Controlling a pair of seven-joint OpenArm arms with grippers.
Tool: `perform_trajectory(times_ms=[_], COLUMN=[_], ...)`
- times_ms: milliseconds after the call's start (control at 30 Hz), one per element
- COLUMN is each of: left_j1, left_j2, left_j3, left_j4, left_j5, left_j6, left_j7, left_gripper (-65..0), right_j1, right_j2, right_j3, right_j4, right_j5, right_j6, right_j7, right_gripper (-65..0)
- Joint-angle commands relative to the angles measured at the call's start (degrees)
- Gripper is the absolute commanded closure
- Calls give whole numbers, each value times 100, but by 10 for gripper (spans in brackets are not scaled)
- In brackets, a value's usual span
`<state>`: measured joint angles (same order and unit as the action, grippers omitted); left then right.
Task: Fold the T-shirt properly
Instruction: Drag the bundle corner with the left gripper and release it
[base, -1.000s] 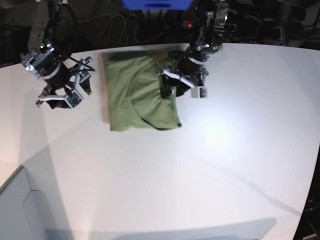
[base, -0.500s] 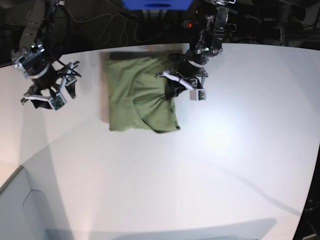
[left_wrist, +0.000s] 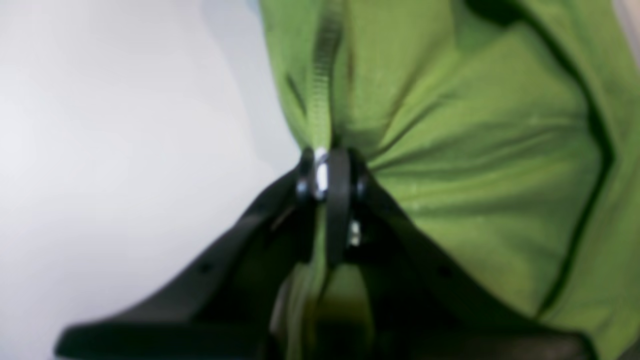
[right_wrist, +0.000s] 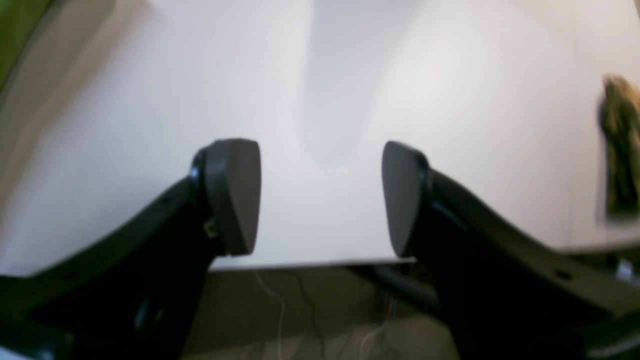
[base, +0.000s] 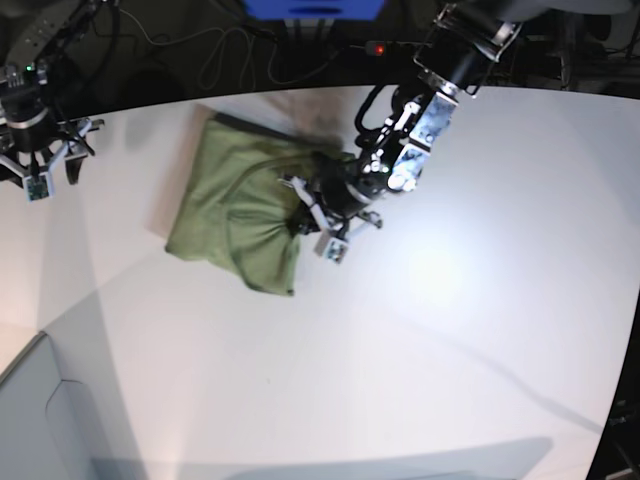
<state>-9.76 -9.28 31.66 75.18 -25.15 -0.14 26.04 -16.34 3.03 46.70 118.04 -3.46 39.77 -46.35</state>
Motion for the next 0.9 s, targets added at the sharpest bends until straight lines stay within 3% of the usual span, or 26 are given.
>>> perform_trajectory(times_ms=[0, 233, 333, 433, 533, 633, 700, 867], left_j1=[-338, -1921, -2290, -2352, -2369, -2308, -2202, -1815], left_j2=[-70, -325, -290, -263, -202, -211, -219, -255], left_j3=[293, 3071, 3845, 3898, 3766, 3353, 3010, 2052], left_j4=[-85, -779, -806, -806, -797, -744, -726, -190], left_j5=[5, 5, 5, 5, 5, 5, 5, 5], left_j6=[10, 10, 10, 54, 63, 63, 63, 54], left_j7=[29, 2, 38, 38, 38, 2, -6, -15], left_gripper=[0, 0, 0, -11, -165, -376, -468, -499], right_j1=[12, -269, -340, -340, -313, -296, -296, -278], right_j2=[18, -149, -184, -210, -219, -228, -219, -202], right_j3=[91, 258, 223, 240, 231, 143, -94, -577], right_j4=[104, 104, 104, 104, 104, 95, 95, 95], right_j5=[61, 52, 52, 52, 52, 52, 52, 43], right_j6=[23, 23, 23, 23, 23, 23, 23, 23], right_j7=[112, 112, 112, 112, 112, 112, 112, 112], right_gripper=[-358, -358, -358, -358, -358, -358, -358, -358])
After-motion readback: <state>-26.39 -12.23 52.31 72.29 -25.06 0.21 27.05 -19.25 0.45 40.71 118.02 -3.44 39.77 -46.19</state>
